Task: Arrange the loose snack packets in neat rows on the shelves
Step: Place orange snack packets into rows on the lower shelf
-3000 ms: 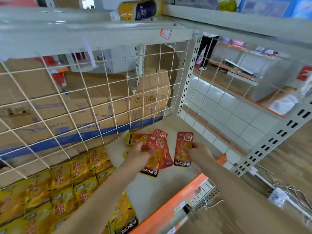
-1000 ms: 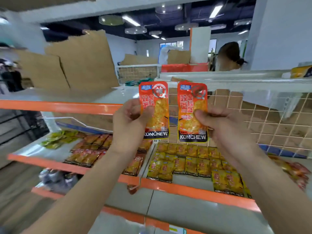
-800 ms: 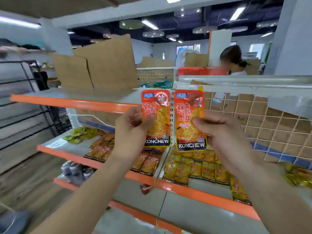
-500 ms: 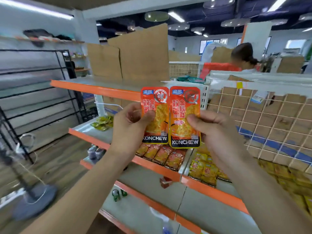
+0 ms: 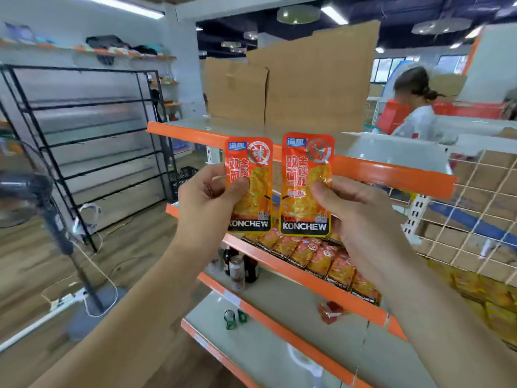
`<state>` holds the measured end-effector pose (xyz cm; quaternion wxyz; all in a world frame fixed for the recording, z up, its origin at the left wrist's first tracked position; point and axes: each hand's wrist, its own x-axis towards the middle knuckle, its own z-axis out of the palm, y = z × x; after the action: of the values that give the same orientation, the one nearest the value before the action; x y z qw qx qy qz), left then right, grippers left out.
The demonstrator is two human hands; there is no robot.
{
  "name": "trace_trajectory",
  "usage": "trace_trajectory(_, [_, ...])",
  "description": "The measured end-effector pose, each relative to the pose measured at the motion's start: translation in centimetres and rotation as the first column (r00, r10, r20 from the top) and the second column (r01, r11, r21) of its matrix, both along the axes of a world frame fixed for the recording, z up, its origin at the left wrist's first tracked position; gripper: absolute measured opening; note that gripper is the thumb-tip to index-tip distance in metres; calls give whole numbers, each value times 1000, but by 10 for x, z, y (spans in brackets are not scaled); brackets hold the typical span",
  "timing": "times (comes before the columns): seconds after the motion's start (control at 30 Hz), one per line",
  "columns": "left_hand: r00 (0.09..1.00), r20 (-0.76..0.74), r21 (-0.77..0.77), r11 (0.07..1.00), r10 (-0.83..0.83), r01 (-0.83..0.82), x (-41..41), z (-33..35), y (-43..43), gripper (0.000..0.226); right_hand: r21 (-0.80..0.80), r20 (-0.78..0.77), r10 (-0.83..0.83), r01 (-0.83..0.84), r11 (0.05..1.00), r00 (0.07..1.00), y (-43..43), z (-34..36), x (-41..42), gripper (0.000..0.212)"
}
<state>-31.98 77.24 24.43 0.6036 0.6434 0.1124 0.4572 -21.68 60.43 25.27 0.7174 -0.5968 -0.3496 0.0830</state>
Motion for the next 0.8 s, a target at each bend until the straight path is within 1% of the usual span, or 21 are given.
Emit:
trace_trajectory(0.1, [1000, -2, -7, 1000, 6, -6, -12, -6, 39, 14, -1, -64, 32, -32, 999, 997, 37, -5, -7, 16])
trace_trajectory(0.17, [1000, -9, -2, 1000, 20, -20, -19, -11, 66, 15, -9, -80, 37, -38, 999, 996, 62, -12, -11, 19])
trace_trajectory(0.27, [999, -44, -20, 1000, 18, -18, -29, -21, 103, 14, -13, -27, 16, -16, 1000, 1000, 94, -27, -16, 19])
trace_trajectory(0.33, [997, -73, -43, 999, -10, 6, -34, -25, 125, 16, -30, 2, -2, 2, 1000, 1000, 113, -35, -18, 24])
trace_trajectory(0.37, [996, -85, -48, 999, -24, 20, -36, -26, 134, 17, -36, 5, -9, 9, 999, 1000, 121, -37, -19, 21])
trace_trajectory(0.4, [995, -94, -48, 998, -38, 34, -38, -27, 143, 17, -45, -3, -18, 17, 999, 1000, 130, -39, -19, 19])
trace_trajectory(0.5, [990, -114, -41, 996, -82, 78, -39, -29, 165, 20, -62, -59, -33, 29, 998, 998, 152, -43, -22, 30])
trace_trajectory(0.57, [988, -124, -52, 995, -95, 89, -36, -33, 176, 23, -52, -46, -23, 21, 998, 999, 163, -46, -22, 26])
trace_trajectory(0.6, [987, -129, -65, 994, -100, 92, -33, -36, 180, 23, -56, -34, -13, 11, 998, 999, 168, -49, -21, 22])
trace_trajectory(0.67, [985, -136, -103, 990, -108, 95, -26, -43, 189, 27, -94, -14, -32, 30, 995, 999, 175, -55, -17, 24])
trace_trajectory(0.73, [982, -139, -156, 982, -132, 110, -16, -48, 198, 33, -106, -47, -53, 47, 993, 998, 180, -58, -10, 24])
trace_trajectory(0.8, [978, -126, -206, 968, -168, 140, -5, -49, 208, 39, -88, -63, -39, 34, 996, 997, 185, -58, -2, 24])
